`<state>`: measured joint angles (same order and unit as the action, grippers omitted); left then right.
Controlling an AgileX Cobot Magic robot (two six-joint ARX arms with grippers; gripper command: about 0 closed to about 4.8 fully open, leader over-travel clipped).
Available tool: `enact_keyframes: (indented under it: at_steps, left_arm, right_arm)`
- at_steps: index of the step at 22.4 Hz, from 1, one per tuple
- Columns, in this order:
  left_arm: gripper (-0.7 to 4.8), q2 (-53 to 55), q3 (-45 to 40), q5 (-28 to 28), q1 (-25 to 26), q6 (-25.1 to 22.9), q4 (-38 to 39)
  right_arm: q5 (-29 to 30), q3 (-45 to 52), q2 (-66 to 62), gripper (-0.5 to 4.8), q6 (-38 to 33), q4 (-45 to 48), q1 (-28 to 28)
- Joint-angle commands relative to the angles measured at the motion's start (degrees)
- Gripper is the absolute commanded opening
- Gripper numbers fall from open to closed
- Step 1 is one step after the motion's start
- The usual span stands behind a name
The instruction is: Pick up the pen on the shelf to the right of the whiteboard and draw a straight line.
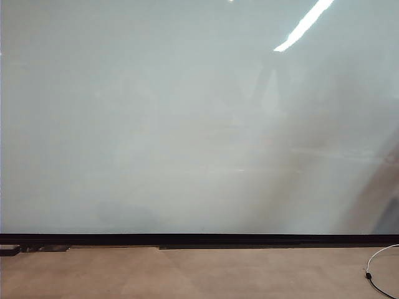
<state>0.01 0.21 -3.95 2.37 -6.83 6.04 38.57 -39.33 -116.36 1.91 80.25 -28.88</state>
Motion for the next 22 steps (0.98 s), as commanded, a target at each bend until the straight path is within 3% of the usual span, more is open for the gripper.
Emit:
enact_keyframes:
  at_steps: [1,22]
  left_arm:
    - [-0.05,0.0,0.2,-0.13,-0.02,-0.04,-0.5]
    - [-0.05,0.0,0.2,-0.13,-0.02,-0.04,-0.5]
  right_arm:
    - [-1.38,-0.17,0.26,3.23,-1.33,0.9,-0.02]
    - [-1.4,-0.15,1.51,3.03,-3.91,1.01,-0.02]
